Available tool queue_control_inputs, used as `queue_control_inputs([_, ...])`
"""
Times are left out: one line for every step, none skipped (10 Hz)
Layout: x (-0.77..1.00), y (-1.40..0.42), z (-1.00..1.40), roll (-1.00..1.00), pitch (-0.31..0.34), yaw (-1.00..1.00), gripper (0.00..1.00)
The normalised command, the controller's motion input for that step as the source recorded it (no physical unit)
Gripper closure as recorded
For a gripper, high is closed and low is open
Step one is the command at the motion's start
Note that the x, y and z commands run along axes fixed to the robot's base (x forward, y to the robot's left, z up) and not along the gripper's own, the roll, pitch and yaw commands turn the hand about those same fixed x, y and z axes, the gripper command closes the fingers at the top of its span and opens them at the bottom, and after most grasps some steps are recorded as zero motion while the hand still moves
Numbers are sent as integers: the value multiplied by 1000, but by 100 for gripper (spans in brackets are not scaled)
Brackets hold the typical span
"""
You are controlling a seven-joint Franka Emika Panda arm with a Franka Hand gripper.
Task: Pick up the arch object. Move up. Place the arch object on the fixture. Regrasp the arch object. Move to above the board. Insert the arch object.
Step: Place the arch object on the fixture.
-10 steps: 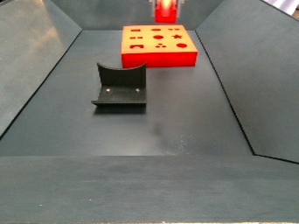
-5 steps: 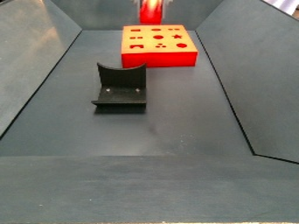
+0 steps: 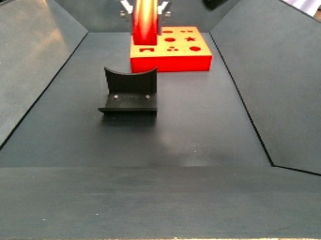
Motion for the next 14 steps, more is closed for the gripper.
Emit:
queue_control_inputs([537, 73, -12, -719, 195, -17, 100])
queue_control_inputs([415, 62, -8, -484, 171, -62, 100])
queue_control_inputs([326, 49, -8, -323, 152, -80, 100])
queue_control_inputs([265, 39, -3, -254, 136, -85, 100])
queue_control_inputs([123, 62, -1000, -1000, 2, -22, 100])
queue_control_inputs([101, 64, -1000, -1000, -16, -21, 100])
queue_control_inputs([104, 73, -1000, -1000, -9, -35, 100])
queue_control_inputs([112, 71, -1000, -1000, 8, -37, 100])
queue_control_inputs([126, 79, -1000, -1000, 50, -39, 100])
queue_control_inputs([136, 88, -1000, -933, 82, -52, 100])
queue_control_inputs([144, 93, -1000, -761, 87, -62, 100])
queue_control_inputs([149, 97, -1000, -643, 88, -71, 100])
queue_control_inputs([160, 105, -1000, -407, 85, -88, 100])
queue_control_inputs([169, 101, -1000, -269, 79, -96, 100])
